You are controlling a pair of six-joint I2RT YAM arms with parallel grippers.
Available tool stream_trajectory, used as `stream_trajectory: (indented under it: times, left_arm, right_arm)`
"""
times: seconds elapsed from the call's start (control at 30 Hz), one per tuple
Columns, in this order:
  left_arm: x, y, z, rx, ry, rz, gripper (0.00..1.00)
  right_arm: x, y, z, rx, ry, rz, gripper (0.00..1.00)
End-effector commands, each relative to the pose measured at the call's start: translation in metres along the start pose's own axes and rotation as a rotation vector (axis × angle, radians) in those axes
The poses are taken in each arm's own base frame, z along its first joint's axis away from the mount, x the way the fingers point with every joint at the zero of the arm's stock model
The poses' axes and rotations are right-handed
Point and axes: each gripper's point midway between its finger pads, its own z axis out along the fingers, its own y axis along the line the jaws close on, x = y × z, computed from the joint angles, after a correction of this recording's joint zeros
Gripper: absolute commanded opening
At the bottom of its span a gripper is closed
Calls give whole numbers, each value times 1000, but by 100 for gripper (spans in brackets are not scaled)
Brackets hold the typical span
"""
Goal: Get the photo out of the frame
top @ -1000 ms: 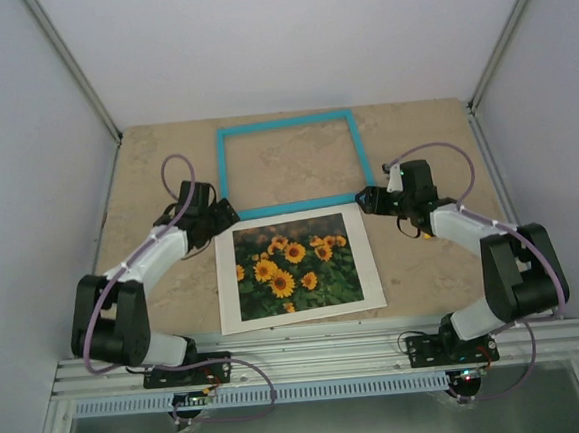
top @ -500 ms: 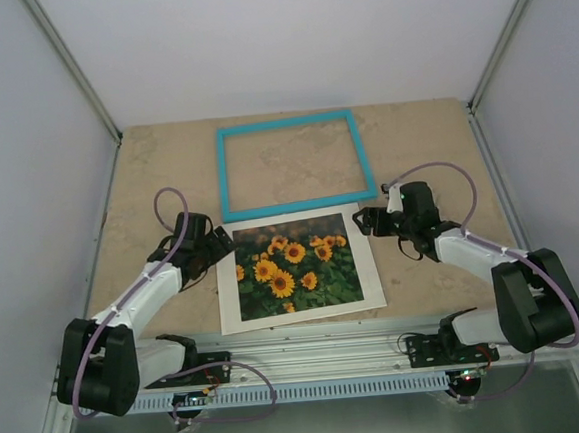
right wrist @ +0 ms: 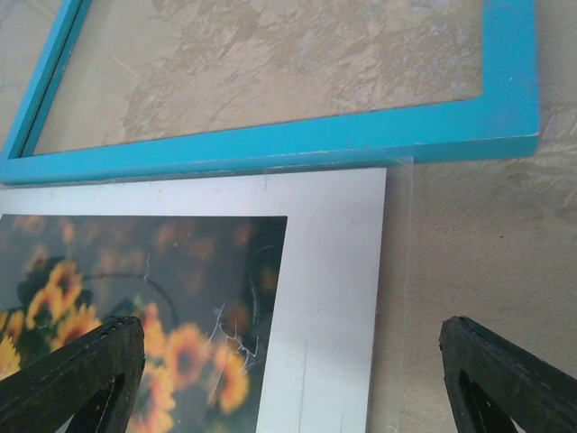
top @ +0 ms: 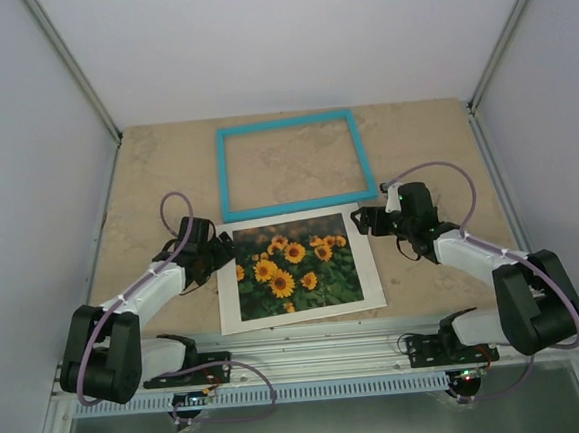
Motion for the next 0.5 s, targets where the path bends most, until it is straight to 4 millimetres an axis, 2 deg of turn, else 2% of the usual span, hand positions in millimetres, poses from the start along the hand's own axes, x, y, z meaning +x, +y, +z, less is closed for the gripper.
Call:
stream_trajectory:
  times: [0.0, 0.3, 0.47]
  left_arm:
    - [10, 0, 4, 22, 36, -5, 97]
    - [14, -6, 0, 63, 50, 3, 94]
    - [12, -12, -4, 88, 53, 11, 91]
  right_arm:
    - [-8, 1, -5, 11, -47, -12, 91]
    - [-9, 0, -5, 19, -52, -11, 97]
    - [-8, 0, -5, 19, -50, -10, 98]
